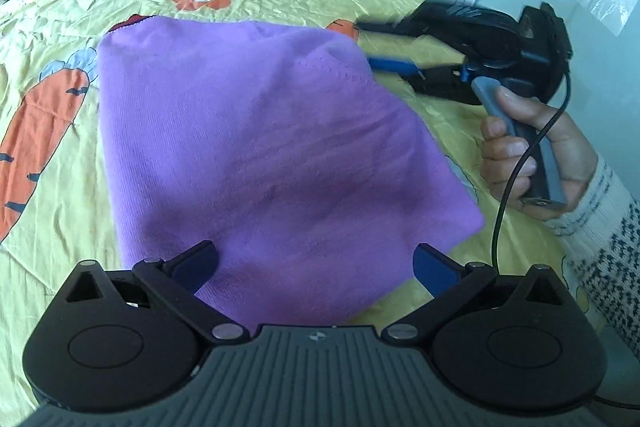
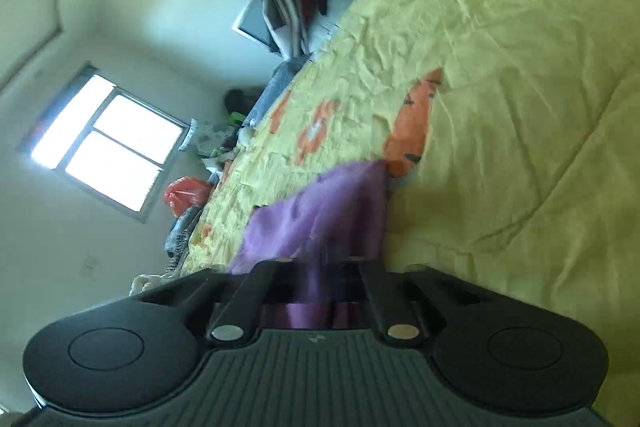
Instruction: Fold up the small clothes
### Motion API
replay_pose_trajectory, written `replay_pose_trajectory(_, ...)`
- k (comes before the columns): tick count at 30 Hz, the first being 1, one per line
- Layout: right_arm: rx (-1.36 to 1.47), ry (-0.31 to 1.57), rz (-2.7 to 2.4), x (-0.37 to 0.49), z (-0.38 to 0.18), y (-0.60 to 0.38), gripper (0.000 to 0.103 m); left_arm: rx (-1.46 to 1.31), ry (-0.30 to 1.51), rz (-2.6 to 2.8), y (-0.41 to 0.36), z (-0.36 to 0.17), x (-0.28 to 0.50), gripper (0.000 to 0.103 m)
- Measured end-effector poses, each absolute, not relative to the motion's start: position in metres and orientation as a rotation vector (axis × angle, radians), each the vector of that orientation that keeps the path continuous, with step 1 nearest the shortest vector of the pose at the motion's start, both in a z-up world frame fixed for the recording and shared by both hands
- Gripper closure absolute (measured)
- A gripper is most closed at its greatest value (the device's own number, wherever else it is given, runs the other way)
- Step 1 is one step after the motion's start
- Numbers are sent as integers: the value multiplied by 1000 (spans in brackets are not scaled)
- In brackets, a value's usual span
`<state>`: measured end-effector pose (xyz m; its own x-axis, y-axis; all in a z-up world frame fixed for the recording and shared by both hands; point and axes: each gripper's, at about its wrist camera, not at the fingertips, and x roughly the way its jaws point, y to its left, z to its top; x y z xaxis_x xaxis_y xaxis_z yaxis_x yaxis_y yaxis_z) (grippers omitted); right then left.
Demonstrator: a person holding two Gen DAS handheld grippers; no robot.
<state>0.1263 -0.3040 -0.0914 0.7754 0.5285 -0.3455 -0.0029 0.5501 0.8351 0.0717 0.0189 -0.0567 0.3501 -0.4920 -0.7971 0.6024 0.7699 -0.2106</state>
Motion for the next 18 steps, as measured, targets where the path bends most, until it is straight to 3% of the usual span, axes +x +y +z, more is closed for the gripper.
replay_pose_trajectory(9, 801, 525, 279, 134, -50, -298, 101, 137, 966, -728, -6, -54, 76, 0)
replay_pose_trajectory(15, 706, 645, 136, 149, -85, -303, 101, 198, 955, -730, -12, -71, 68, 0)
replay_pose_trajectory(17, 759, 671, 153, 145, -87, -311, 95, 172, 975, -727, -4, -67, 66, 0)
replay_pose_trajectory(18, 765, 672, 157, 138, -82, -313, 85, 133, 983, -725, 3, -63, 67, 0)
